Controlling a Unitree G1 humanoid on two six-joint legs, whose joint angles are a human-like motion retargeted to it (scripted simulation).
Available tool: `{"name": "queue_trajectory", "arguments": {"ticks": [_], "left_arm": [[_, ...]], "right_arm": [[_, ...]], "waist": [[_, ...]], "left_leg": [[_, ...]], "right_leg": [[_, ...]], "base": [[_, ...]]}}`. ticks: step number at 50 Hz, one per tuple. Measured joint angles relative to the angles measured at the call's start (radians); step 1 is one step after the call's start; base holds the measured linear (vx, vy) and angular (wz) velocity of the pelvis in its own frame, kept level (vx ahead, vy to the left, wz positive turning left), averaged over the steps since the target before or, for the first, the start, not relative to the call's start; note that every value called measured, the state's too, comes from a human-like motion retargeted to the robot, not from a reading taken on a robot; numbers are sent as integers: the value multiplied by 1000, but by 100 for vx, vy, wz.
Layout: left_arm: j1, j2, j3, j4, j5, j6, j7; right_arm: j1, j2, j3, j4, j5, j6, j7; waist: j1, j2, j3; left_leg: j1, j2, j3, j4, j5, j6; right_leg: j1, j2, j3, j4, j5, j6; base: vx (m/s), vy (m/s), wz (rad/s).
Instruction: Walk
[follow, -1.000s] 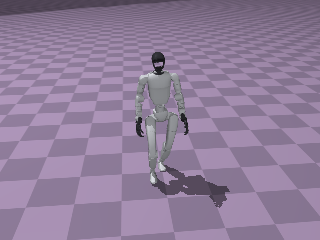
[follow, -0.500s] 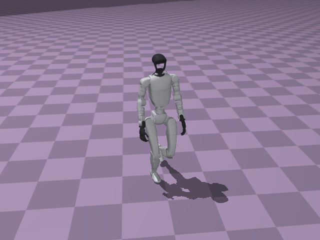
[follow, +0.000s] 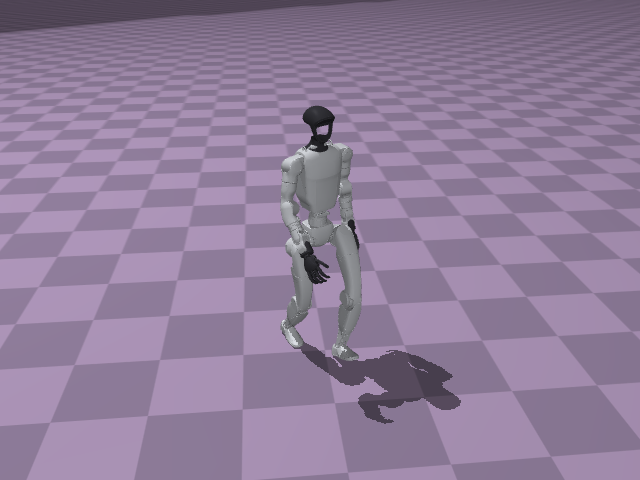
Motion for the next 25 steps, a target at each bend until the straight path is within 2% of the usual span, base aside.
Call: {"name": "queue_trajectory", "arguments": {"ticks": [3,6,11,13,15,19,22,25], "left_arm": [[-15,-4,3,4,-4,1,5],[-54,0,5,8,-18,2,9],[-135,8,-10,-17,-33,8,18],[-177,16,-20,-37,-32,9,20],[-225,25,-29,-60,-29,9,24],[-330,41,-30,-101,-24,10,37],[-400,51,-23,-131,-22,8,50],[-456,59,-18,-162,-25,0,62]], "right_arm": [[35,22,6,27,-3,7,18],[71,46,8,78,-5,16,47],[143,77,11,169,8,35,113],[168,83,6,195,10,43,136],[188,84,-4,211,9,49,153],[220,74,-29,222,10,53,159],[238,65,-47,221,16,55,153],[250,58,-65,223,27,62,145]], "waist": [[-10,-21,-13],[-28,-65,-19],[-78,-143,-37],[-102,-160,-43],[-124,-161,-45],[-164,-132,-41],[-191,-100,-36],[-207,-70,-31]], "left_leg": [[18,-28,14,49,14,17],[71,-79,33,52,31,42],[159,-187,51,9,21,94],[194,-214,47,-16,10,109],[235,-225,35,-44,-4,116],[339,-212,2,-124,-23,108],[417,-188,-23,-189,-34,93],[485,-159,-44,-247,-45,80]], "right_leg": [[12,-26,17,88,-13,18],[24,-75,40,187,20,55],[-69,-168,94,497,211,151],[-140,-198,108,633,287,169],[-216,-226,110,741,305,154],[-372,-273,93,823,209,73],[-474,-278,72,760,135,32],[-552,-254,51,613,102,23]], "base": [[3,4,35],[4,5,43],[0,5,51],[-1,4,45],[-1,4,39],[-1,3,35],[-1,1,37],[0,0,38]]}}
